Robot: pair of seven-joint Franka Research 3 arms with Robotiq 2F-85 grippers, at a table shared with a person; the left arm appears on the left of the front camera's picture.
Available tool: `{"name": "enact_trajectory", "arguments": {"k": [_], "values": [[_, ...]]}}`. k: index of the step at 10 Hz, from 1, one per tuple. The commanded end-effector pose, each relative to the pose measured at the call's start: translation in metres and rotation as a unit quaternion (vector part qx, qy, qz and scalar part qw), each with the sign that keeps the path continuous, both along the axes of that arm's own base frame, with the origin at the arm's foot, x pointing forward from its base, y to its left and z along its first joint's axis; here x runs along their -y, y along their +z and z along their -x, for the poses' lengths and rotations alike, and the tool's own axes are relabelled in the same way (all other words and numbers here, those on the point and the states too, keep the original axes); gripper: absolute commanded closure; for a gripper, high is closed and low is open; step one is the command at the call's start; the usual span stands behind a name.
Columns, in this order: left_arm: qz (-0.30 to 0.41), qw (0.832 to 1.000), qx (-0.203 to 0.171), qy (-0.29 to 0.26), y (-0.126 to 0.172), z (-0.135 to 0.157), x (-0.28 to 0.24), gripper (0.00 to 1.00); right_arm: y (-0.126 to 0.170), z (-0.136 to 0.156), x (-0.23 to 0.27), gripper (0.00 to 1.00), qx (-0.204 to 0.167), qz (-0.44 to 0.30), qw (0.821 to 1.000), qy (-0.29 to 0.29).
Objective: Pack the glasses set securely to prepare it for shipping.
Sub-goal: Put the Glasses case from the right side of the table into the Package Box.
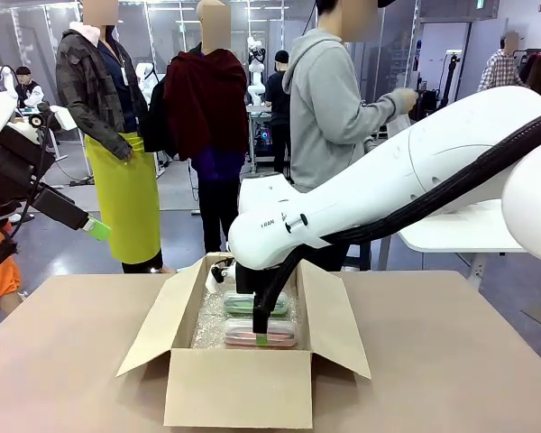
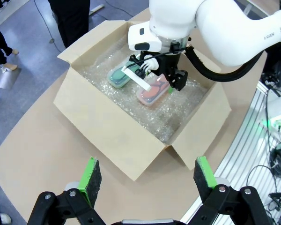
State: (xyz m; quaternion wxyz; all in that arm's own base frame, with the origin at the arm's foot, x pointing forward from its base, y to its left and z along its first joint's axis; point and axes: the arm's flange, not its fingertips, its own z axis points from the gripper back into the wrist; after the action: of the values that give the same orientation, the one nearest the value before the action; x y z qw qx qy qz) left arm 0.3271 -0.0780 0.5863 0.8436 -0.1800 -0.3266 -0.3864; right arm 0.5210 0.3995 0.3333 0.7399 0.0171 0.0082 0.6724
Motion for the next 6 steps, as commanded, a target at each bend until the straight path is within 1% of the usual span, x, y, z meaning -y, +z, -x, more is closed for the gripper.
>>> {"name": "enact_trajectory", "arguments": {"k": [1,2,3,4,6], "values": [[0.004,1.0,0.001,-0.006,0.001,0.0,-0.002,0.0,0.011,0.007,0.006,0.0,0.015,0.002,1.0,-0.01],[0.004,1.0,0.001,-0.006,0.001,0.0,-0.002,0.0,0.015,0.008,0.009,0.0,0.022,0.003,1.0,-0.01],[0.004,1.0,0.001,-0.006,0.001,0.0,-0.002,0.0,0.018,0.012,0.016,0.0,0.033,0.028,0.999,0.02],[0.004,1.0,0.001,-0.006,0.001,0.0,-0.002,0.0,0.011,-0.001,0.003,0.0,0.008,-0.003,1.0,-0.002],[0.004,1.0,0.001,-0.006,0.001,0.0,-0.002,0.0,0.011,-0.001,0.003,0.0,0.008,-0.003,1.0,-0.002]]}}
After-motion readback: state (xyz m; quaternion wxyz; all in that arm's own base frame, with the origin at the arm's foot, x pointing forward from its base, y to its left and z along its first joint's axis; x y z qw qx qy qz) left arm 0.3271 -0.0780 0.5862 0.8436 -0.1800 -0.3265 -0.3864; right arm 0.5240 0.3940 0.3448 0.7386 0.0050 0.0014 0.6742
